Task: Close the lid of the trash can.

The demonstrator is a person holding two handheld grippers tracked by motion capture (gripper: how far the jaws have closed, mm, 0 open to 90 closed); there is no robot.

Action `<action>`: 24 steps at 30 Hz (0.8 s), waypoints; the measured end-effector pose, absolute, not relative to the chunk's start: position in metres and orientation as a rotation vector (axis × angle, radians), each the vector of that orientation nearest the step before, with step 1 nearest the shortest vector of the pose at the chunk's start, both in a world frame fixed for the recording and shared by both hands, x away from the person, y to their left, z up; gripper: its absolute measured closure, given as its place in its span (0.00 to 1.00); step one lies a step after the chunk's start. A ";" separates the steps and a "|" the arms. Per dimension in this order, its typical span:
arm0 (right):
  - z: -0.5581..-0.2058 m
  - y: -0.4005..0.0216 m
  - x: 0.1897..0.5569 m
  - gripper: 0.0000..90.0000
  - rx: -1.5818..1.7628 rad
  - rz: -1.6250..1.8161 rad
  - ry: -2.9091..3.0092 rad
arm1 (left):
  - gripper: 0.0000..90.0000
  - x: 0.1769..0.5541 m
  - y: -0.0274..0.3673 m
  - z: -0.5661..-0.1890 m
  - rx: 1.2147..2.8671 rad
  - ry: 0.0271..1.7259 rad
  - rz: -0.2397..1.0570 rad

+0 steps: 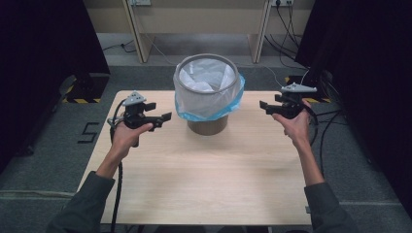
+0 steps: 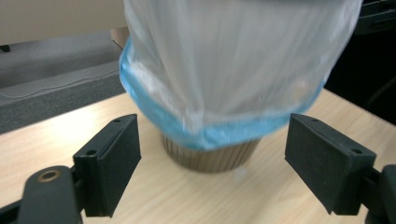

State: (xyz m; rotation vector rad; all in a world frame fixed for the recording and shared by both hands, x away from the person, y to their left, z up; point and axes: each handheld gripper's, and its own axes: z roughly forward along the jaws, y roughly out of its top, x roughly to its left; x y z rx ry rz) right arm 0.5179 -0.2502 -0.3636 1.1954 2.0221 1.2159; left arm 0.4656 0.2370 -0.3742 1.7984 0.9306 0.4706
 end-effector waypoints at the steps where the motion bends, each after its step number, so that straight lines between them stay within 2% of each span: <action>1: -0.369 -0.250 0.516 0.31 1.189 1.204 2.033 | 0.20 0.462 0.238 -0.379 1.803 0.933 0.477; 15: -0.435 -0.245 0.486 0.30 1.175 1.130 2.093 | 0.20 0.436 0.237 -0.442 1.908 0.938 0.485; 24: -0.461 -0.253 0.468 0.30 1.210 1.118 2.090 | 0.22 0.435 0.230 -0.471 1.967 0.956 0.425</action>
